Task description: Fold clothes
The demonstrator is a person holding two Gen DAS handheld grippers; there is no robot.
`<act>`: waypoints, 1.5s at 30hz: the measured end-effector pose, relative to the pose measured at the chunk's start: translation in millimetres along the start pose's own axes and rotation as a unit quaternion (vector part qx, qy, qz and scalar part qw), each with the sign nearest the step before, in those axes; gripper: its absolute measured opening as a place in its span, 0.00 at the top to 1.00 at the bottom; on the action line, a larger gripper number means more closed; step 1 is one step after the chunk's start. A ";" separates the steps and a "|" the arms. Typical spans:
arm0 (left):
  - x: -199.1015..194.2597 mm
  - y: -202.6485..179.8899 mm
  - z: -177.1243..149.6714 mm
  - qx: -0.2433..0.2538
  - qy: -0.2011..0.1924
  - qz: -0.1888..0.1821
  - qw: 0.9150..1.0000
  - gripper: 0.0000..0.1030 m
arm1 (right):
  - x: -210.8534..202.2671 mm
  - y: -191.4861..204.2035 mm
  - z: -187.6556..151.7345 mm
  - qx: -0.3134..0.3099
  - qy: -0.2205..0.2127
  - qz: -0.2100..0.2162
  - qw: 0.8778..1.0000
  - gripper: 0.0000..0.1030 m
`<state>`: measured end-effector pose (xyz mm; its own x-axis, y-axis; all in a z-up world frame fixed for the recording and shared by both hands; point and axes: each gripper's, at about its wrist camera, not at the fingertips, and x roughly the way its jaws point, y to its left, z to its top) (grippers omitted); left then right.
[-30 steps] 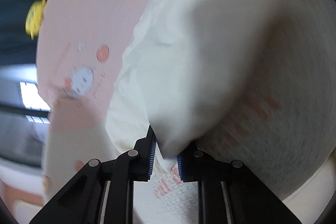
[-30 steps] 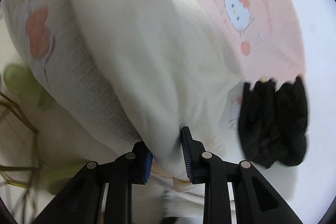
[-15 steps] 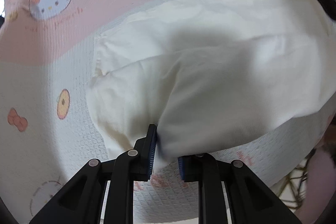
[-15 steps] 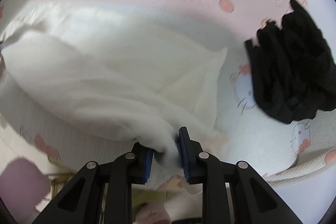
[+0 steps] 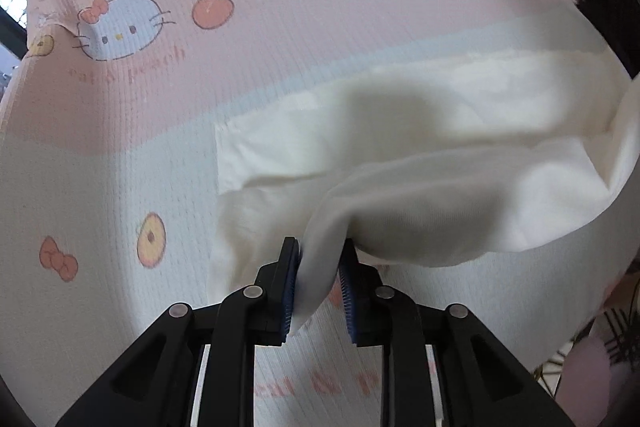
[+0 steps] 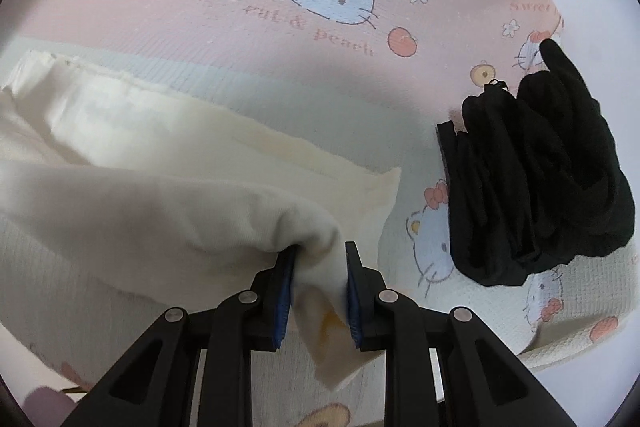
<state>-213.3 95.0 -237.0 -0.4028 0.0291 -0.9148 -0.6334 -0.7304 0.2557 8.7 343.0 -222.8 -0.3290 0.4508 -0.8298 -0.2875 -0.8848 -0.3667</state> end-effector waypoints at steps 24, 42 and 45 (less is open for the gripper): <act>33.8 24.1 42.6 -0.091 0.016 -0.051 0.994 0.79 | 68.7 -8.7 40.4 0.051 0.025 0.013 0.998 0.77; 8.3 85.0 -16.4 -0.242 0.014 -0.115 0.963 0.22 | 1.6 -52.3 -13.6 0.094 -0.036 -0.005 0.995 0.28; 6.5 80.1 -20.2 -0.234 0.011 -0.119 0.965 0.22 | 3.5 -63.1 -24.2 0.119 -0.029 0.029 0.992 0.28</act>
<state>-253.4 22.8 -228.8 -0.2662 0.2233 -0.9377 -0.3373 -0.9329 -0.1265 47.5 397.6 -212.7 -0.4003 0.4118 -0.8187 -0.4679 -0.8600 -0.2038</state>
